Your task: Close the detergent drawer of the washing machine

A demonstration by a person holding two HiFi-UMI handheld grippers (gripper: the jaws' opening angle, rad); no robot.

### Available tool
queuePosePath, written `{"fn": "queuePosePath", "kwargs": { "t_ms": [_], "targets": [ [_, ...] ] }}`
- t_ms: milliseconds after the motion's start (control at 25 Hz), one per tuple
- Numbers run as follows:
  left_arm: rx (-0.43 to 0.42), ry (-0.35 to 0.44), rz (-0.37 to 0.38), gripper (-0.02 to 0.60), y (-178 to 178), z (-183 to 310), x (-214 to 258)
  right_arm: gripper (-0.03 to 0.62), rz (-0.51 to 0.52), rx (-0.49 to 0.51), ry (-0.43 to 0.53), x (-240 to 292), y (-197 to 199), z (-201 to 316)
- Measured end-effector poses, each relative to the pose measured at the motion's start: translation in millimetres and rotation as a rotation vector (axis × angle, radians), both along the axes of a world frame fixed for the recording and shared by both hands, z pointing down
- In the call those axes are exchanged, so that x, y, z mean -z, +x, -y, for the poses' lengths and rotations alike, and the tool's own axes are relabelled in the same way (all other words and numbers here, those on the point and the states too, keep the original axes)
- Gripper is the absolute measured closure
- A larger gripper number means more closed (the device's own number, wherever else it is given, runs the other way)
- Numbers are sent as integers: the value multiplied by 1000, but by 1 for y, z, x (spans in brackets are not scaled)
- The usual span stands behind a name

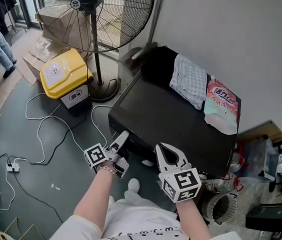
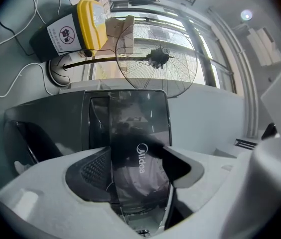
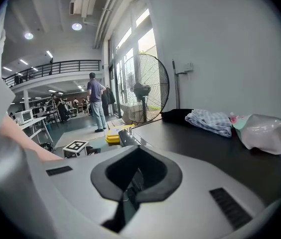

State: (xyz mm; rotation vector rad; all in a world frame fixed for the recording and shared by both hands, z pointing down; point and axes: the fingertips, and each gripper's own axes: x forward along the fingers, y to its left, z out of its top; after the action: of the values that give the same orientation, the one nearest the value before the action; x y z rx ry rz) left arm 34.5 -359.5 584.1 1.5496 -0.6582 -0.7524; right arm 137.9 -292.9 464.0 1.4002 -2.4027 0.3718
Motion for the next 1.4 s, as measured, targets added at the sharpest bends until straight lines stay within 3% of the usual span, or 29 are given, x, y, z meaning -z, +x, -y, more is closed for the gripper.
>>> {"fn": "queuePosePath", "kwargs": {
  "t_ms": [280, 520, 640, 960, 1200, 1400],
  "targets": [
    [-13, -29, 80, 265, -3, -1, -3, 605, 4, -5, 0, 0, -3, -5],
    [-19, -50, 252, 290, -9, -9, 0, 605, 12, 4, 14, 8, -12, -17],
    [-56, -3, 352, 293, -9, -16, 9, 605, 16, -4, 27, 15, -14, -22],
    [-68, 112, 475, 293, -19, -38, 40, 605, 41, -46, 48, 28, -15, -46],
    [-68, 277, 567, 293, -27, -60, 76, 605, -7, -69, 97, 41, -17, -61],
    [-28, 429, 703, 325, -43, -80, 107, 605, -9, -114, 134, 54, -20, -77]
  ]
}}
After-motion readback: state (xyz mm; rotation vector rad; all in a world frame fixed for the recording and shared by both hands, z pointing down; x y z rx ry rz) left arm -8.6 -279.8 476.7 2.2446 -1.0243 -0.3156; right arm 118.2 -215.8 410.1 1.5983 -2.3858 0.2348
